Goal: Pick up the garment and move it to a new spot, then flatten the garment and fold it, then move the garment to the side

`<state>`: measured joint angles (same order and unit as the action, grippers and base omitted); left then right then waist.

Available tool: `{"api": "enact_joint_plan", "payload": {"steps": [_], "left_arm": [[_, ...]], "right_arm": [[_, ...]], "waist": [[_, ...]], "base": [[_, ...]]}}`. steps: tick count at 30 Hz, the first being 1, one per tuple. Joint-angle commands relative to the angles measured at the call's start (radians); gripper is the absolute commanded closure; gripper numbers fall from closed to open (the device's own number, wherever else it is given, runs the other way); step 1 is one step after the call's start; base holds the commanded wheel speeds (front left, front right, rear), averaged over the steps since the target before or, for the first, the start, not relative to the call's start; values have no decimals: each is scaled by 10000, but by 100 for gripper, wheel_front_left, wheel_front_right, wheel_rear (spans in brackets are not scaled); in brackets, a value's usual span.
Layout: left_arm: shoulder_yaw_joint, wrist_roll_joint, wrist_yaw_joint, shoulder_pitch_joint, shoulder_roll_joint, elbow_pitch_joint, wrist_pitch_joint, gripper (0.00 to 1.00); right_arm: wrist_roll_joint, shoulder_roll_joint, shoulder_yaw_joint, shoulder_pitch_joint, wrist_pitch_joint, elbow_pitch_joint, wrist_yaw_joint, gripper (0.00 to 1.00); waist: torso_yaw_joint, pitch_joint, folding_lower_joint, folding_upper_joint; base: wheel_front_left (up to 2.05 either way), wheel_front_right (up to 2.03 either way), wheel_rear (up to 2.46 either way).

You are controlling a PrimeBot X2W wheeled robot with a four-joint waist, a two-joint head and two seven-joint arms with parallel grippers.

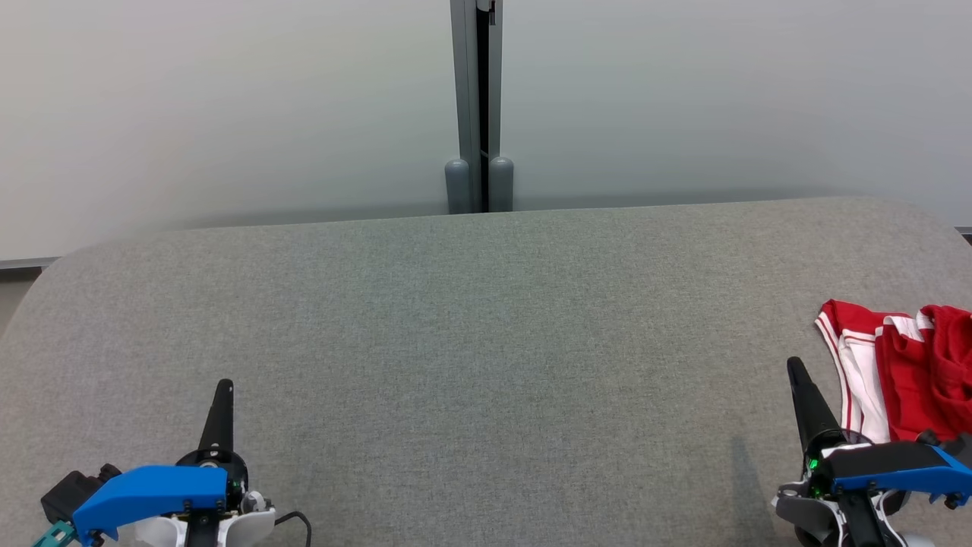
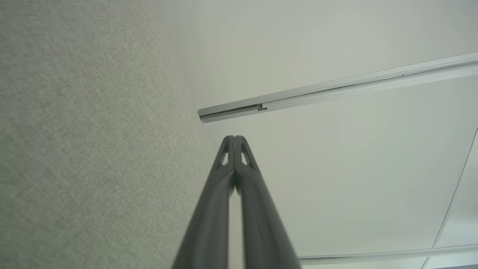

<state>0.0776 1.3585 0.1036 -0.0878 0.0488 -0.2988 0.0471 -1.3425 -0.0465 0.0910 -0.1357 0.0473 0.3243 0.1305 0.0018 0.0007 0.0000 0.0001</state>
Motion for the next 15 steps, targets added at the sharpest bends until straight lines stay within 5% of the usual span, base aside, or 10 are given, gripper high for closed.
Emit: {"api": "enact_joint_plan", "payload": {"steps": [1, 15], "left_arm": [[53, 231, 64, -190, 20, 127, 64, 100], [203, 1206, 163, -223, 21, 317, 329, 100]], "right_arm": [[-245, -51, 44, 104, 74, -162, 4, 100], [-1298, -55, 131, 201, 325, -453, 4, 100]], "waist": [[0, 1, 0, -1], [-7, 10, 0, -1]], "base": [[0, 0, 0], [0, 0, 0]]}}
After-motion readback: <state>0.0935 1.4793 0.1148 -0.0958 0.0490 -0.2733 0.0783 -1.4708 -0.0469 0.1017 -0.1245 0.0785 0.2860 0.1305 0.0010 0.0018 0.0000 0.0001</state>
